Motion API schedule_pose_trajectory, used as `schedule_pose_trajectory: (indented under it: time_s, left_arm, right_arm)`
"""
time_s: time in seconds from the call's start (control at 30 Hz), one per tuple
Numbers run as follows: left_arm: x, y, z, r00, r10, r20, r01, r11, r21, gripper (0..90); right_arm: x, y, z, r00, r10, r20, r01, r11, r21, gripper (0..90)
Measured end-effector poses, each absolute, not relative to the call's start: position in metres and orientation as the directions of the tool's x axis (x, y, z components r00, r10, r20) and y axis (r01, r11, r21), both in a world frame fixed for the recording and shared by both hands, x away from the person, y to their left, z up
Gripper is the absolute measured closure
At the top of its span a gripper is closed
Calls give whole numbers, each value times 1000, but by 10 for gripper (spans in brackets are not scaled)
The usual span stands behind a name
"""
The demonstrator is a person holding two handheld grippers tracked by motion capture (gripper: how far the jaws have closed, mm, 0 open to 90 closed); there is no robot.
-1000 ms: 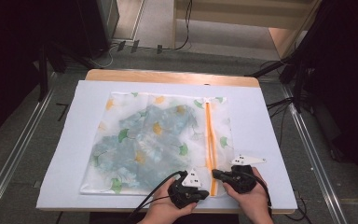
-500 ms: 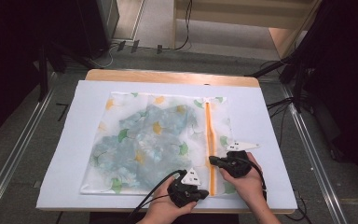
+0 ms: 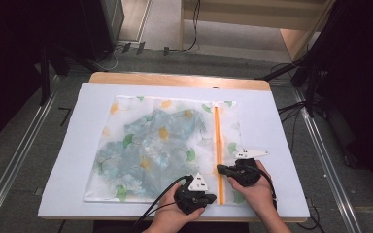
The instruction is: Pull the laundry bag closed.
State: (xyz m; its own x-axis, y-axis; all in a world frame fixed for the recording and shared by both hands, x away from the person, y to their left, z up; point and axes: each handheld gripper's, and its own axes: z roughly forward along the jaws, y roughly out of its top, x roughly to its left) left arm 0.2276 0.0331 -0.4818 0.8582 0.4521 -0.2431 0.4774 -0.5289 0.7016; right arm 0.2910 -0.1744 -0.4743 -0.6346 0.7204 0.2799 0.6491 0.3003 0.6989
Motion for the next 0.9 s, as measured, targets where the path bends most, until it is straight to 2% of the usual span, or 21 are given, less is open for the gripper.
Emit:
schedule_pose_trajectory:
  time_s: [0.43, 0.9]
  left_arm:
    - [227, 33, -483, 860, 447, -246, 477, -532, 699, 900]
    - [227, 33, -483, 862, 447, -237, 470, -534, 702, 900]
  right_arm:
    - [302, -182, -470, -622, 725, 294, 651, 271, 710, 900]
    - [336, -174, -469, -620, 747, 241, 634, 296, 714, 900]
